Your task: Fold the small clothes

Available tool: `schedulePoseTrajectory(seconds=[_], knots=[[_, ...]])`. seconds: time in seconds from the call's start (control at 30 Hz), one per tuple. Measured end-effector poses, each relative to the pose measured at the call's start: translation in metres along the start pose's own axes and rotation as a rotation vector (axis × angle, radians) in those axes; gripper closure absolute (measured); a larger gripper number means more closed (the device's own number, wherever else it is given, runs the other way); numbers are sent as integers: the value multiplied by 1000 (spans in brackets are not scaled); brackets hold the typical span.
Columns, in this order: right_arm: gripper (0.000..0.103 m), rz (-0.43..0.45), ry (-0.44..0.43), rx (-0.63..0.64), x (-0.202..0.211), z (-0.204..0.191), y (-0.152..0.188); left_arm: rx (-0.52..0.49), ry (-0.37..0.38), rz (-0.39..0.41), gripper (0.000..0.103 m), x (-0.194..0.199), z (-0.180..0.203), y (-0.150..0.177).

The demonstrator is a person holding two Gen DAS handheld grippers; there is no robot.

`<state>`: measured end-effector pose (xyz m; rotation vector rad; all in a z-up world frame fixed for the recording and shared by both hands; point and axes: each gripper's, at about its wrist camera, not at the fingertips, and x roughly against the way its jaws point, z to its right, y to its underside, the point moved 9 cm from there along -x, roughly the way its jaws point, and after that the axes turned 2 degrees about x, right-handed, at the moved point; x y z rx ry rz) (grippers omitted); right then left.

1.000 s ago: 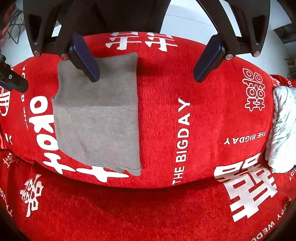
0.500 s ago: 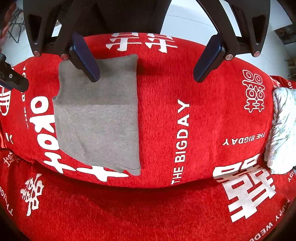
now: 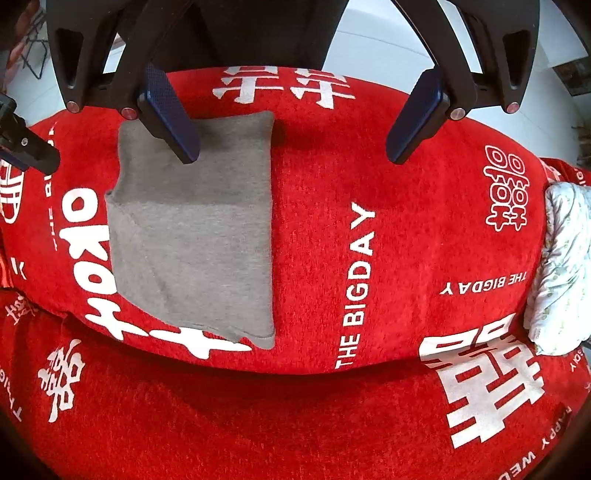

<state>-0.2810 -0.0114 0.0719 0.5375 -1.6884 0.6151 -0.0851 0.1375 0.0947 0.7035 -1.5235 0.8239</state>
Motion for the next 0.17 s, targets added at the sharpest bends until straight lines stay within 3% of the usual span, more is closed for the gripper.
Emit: schedulePoseTrajectory(seconds=[0.17], knots=[[0, 3, -3, -6, 0, 0, 2, -19, 8, 8, 2, 3, 4, 0]])
